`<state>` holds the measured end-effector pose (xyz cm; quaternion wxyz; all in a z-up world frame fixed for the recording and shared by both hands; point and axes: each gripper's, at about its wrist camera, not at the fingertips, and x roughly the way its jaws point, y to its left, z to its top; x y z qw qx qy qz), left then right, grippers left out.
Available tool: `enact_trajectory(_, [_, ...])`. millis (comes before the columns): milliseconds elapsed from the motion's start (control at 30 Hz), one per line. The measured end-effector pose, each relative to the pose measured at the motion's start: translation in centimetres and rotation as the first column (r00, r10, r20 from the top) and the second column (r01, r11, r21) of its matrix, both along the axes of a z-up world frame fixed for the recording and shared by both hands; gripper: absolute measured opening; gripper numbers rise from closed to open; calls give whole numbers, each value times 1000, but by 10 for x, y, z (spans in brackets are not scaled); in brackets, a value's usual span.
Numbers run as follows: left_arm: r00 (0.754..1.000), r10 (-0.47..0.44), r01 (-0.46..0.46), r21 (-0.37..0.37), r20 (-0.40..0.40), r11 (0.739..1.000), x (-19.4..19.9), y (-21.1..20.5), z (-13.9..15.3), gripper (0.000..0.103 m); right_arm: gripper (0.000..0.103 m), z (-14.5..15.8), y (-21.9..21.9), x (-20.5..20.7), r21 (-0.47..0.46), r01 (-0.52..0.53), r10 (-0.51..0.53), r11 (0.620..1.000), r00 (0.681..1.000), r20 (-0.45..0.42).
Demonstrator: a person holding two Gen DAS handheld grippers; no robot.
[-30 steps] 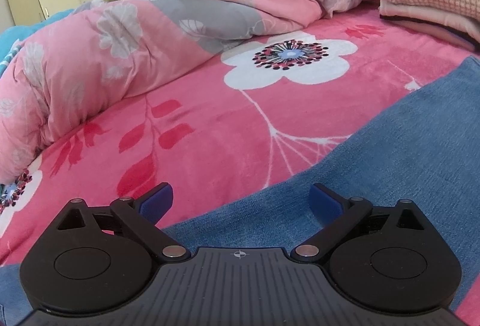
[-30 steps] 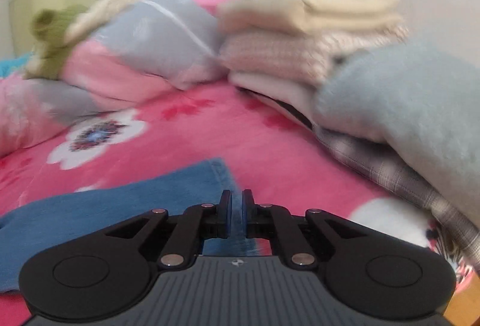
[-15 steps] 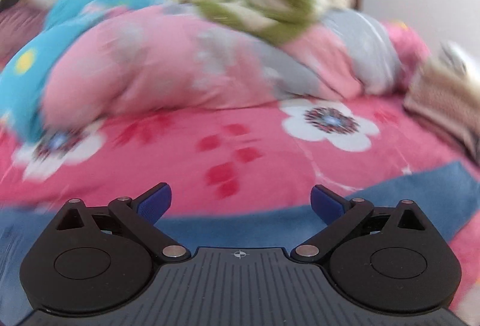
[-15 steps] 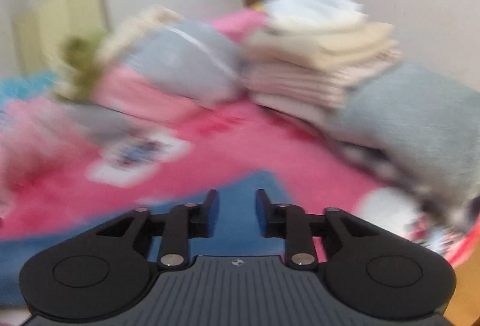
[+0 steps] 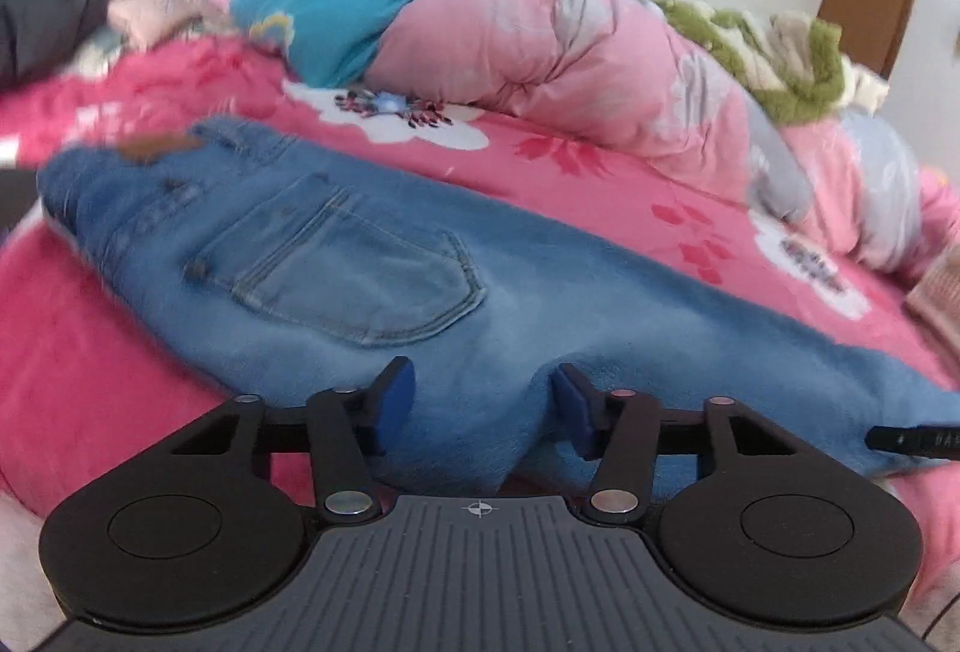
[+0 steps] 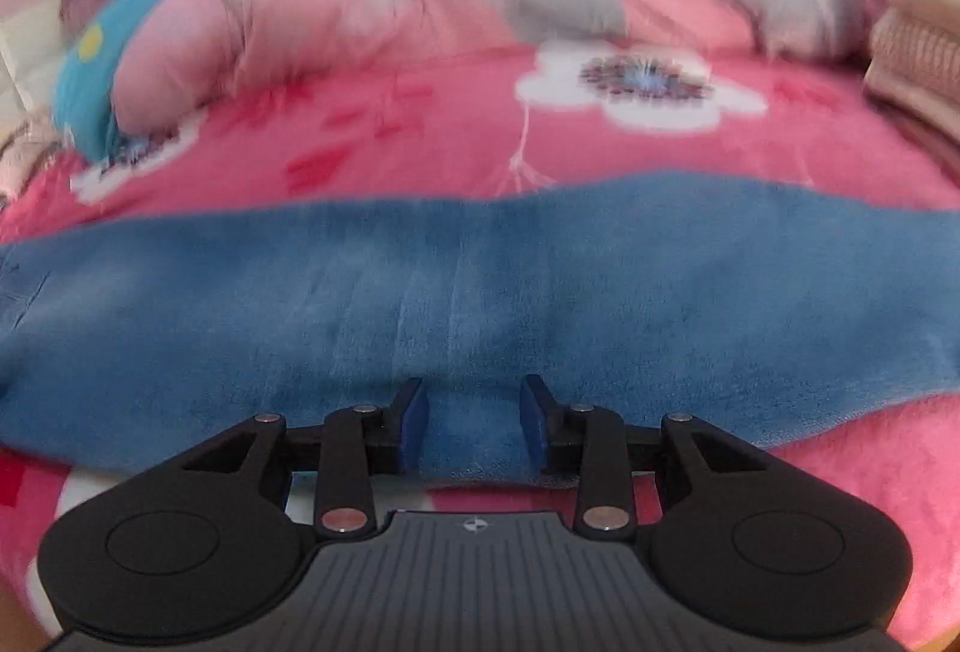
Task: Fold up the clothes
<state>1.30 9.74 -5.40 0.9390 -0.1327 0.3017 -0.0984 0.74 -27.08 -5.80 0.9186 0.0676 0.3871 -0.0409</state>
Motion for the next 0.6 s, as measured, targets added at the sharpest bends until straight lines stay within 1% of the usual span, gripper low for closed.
enact_trajectory(33, [1000, -7, 7, -12, 12, 1000, -1, 2, 0, 52, 36, 10, 5, 0, -8, 19, -19, 1000, 1000, -10])
enact_trajectory(67, [1000, -14, 14, -18, 19, 1000, -2, 4, 1, 52, 36, 24, 11, -2, 5, 26, -26, 1000, 1000, 5])
enact_trajectory(133, [999, -25, 26, -35, 37, 999, -4, 7, 4, 52, 36, 49, 28, -9, 31, -34, 31, 999, 994, 101])
enact_trajectory(167, [999, -26, 28, -45, 46, 999, -5, 9, 5, 52, 36, 57, 37, -12, 47, -67, 59, 997, 987, 148])
enact_trajectory(200, [998, -25, 28, -57, 59, 998, -7, 13, 6, 52, 36, 63, 44, -14, 68, -102, 87, 992, 978, 192])
enact_trajectory(233, [997, -16, 21, -65, 72, 998, -8, 17, 8, 52, 36, 61, 49, -16, 105, -141, 115, 984, 969, 221])
enact_trajectory(267, [997, 0, 6, -71, 83, 997, -9, 21, 9, 52, 37, 51, 56, -14, 134, -168, 136, 977, 967, 217])
enact_trajectory(333, [994, 35, -28, -73, 99, 997, -8, 32, 10, 53, 38, 20, 73, -3, 126, -187, 173, 974, 978, 116])
enact_trajectory(400, [991, 78, -73, -50, 110, 996, -6, 42, 11, 53, 38, 3, 90, 1, 12, -190, 190, 982, 981, 34])
enact_trajectory(433, [989, 98, -94, -38, 111, 995, -3, 46, 10, 53, 38, -1, 99, 3, -40, -191, 190, 981, 982, -7])
enact_trajectory(467, [988, 112, -110, -30, 102, 994, 2, 51, 8, 53, 38, 8, 108, 6, -67, -189, 188, 980, 982, -31])
enact_trajectory(533, [987, 138, -138, -14, 85, 990, 12, 60, 5, 53, 38, 29, 124, 7, -46, -234, 235, 971, 972, 17])
enact_trajectory(600, [985, 152, -153, 3, 80, 988, 18, 64, 0, 53, 38, 49, 147, 6, -30, -313, 315, 949, 944, 101])
